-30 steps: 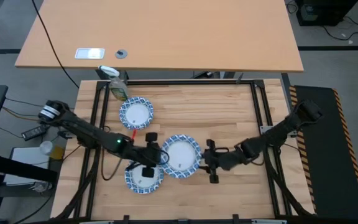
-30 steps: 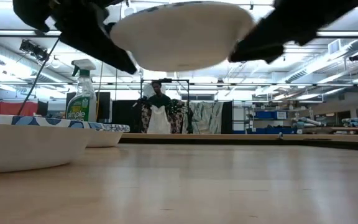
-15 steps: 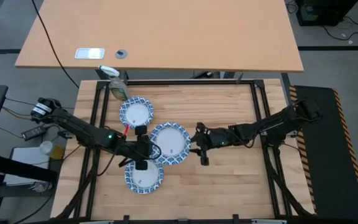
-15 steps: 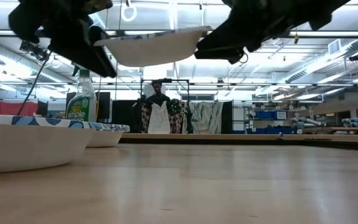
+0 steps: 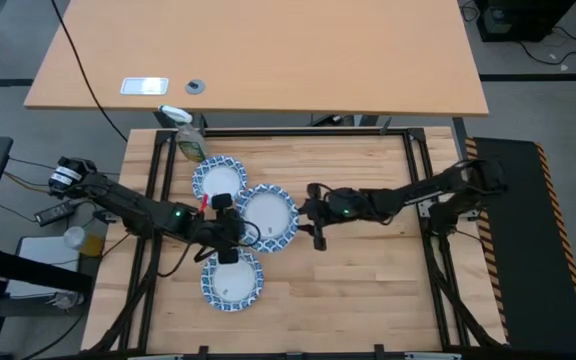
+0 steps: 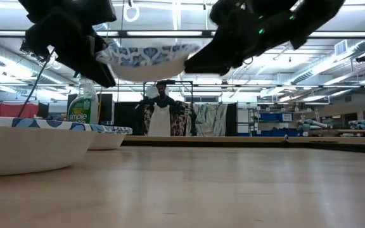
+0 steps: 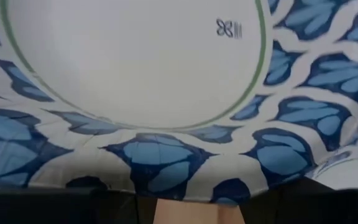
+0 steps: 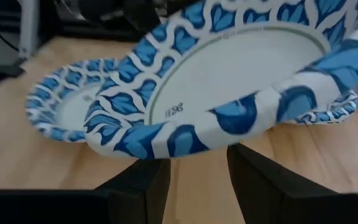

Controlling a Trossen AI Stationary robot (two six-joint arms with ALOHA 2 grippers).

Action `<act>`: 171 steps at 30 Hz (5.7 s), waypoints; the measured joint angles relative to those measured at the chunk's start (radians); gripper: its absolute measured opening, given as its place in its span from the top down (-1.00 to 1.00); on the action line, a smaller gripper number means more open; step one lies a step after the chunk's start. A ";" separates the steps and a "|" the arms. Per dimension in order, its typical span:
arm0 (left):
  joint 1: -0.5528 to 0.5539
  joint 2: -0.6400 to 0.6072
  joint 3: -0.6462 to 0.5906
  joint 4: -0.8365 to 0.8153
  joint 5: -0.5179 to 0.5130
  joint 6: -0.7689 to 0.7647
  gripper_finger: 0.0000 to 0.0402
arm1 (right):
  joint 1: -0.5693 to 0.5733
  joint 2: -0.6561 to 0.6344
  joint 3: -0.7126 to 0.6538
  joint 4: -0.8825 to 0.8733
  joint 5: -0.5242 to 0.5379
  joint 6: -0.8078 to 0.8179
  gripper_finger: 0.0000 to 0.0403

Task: Nest bowls inside each other
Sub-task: Stack the white bowl on top of the other white bowl

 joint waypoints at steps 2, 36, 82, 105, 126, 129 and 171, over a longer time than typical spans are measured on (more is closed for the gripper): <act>0.001 -0.005 0.000 -0.037 -0.013 -0.025 0.10 | -0.013 0.040 0.027 -0.003 -0.011 -0.019 0.16; 0.129 -0.356 -0.190 -0.399 -0.163 -0.532 0.10 | -0.340 0.492 0.553 -0.072 -0.420 -0.131 0.17; 0.102 -0.323 -0.150 -0.493 -0.134 -0.626 0.10 | -0.334 0.560 0.754 -0.555 -0.210 -0.306 0.17; 0.124 -0.324 -0.149 -0.395 -0.134 -0.527 0.10 | -0.255 0.672 0.625 0.058 -0.265 -0.189 0.17; 0.127 -0.296 -0.150 -0.281 0.132 -0.448 0.12 | -0.256 0.559 0.634 -0.361 -0.491 -0.184 0.17; 0.050 -0.295 -0.150 -0.238 0.242 -0.394 0.15 | -0.220 0.558 0.577 -0.340 -0.486 -0.192 0.17; -0.784 0.314 -0.073 -0.190 0.105 -1.227 0.21 | 0.172 0.552 0.418 -0.159 -0.175 -0.023 0.17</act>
